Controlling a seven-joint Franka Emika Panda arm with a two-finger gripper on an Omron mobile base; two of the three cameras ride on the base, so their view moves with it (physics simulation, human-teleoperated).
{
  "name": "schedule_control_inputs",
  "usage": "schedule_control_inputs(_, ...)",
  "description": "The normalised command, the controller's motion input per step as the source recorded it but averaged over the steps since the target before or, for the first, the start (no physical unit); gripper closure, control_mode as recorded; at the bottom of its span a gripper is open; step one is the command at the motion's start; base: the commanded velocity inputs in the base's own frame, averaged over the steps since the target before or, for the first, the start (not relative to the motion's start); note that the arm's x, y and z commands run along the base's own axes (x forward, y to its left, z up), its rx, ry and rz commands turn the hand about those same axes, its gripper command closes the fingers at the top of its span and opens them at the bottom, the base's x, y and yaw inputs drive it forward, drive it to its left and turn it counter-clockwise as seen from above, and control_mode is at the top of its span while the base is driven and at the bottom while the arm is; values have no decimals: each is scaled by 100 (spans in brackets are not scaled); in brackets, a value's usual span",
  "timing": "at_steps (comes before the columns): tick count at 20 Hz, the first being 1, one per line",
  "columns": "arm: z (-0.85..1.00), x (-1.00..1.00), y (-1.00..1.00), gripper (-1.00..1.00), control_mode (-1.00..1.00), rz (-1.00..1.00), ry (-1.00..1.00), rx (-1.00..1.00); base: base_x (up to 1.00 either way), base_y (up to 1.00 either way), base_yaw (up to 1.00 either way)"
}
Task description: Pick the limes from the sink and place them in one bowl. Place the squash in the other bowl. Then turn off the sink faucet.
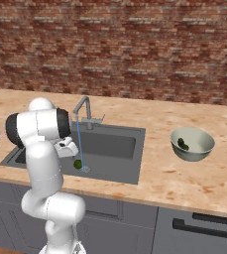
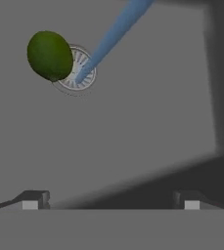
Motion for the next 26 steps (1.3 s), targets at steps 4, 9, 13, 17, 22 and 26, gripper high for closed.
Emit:
schedule_control_inputs(4, -19, 19, 0, -100, -100, 0, 0, 0, 0, 0, 0)
schedule_control_inputs(9, -24, 19, 0, -100, -100, 0, 0, 0, 0, 0, 0)
schedule_control_inputs(13, -27, 15, -4, -100, -100, 0, 0, 0, 0, 0, 0)
schedule_control_inputs(17, -28, 17, -6, -100, -100, 0, 0, 0, 0, 0, 0)
schedule_control_inputs(22, -26, 22, -1, -100, -100, 0, 0, 0, 0, 0, 0)
schedule_control_inputs(26, -24, 28, 0, -100, -100, 0, 0, 0, 0, 0, 0)
